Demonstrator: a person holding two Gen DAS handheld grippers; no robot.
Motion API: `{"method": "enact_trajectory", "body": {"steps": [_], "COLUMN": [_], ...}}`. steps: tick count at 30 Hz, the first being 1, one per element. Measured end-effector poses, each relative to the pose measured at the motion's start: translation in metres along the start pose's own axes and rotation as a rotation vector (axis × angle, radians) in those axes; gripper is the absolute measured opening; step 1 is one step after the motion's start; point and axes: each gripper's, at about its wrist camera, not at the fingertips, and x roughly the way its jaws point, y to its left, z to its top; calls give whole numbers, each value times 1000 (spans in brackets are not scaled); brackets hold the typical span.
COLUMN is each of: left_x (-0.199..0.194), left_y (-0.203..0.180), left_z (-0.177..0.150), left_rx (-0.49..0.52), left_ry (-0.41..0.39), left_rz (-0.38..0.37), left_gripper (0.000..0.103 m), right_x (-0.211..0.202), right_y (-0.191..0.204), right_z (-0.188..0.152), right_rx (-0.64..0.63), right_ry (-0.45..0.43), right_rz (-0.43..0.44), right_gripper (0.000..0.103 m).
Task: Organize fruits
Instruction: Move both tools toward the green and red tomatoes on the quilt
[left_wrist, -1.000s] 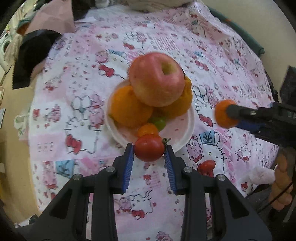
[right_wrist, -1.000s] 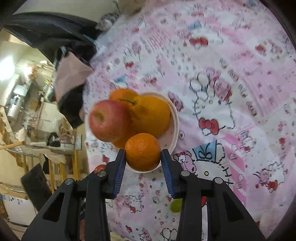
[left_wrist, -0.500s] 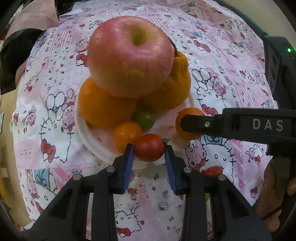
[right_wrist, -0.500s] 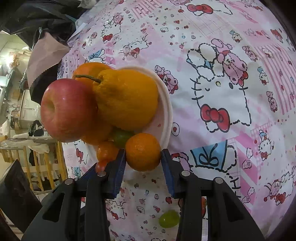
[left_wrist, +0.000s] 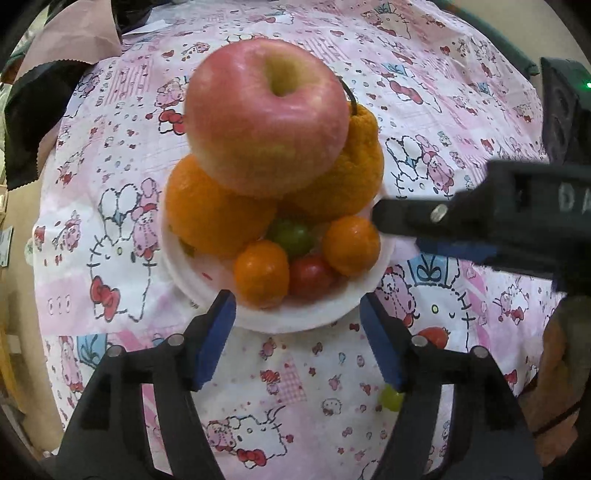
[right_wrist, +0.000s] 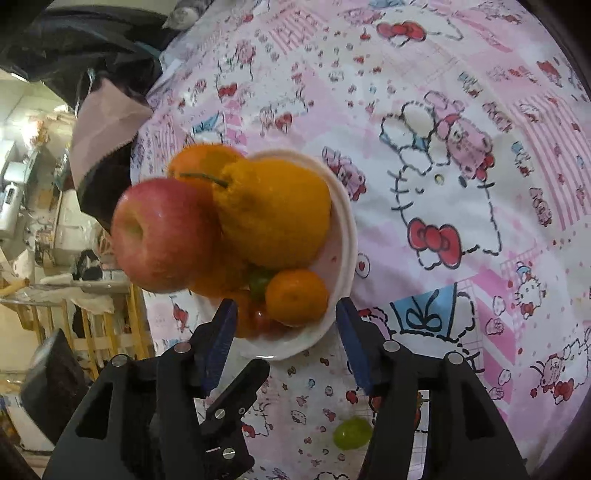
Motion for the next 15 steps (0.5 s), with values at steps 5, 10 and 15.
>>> {"method": "enact_trajectory", "body": {"steps": [5, 10, 15], "left_x": [-15, -38, -63], "left_y": [7, 13, 19], "left_z": [-4, -9, -17], "left_rx": [-14, -30, -66], "left_ry": [-19, -86, -167], "left_rz": [7, 16, 6], "left_gripper": [67, 67, 67], "right_x": [-16, -32, -51], "right_y": [-2, -3, 4], "right_z": [1, -3, -9], "right_rx": [10, 30, 7], "right_ry": [-42, -76, -126], "right_rz": [17, 42, 46], "right_gripper": [63, 63, 63]}}
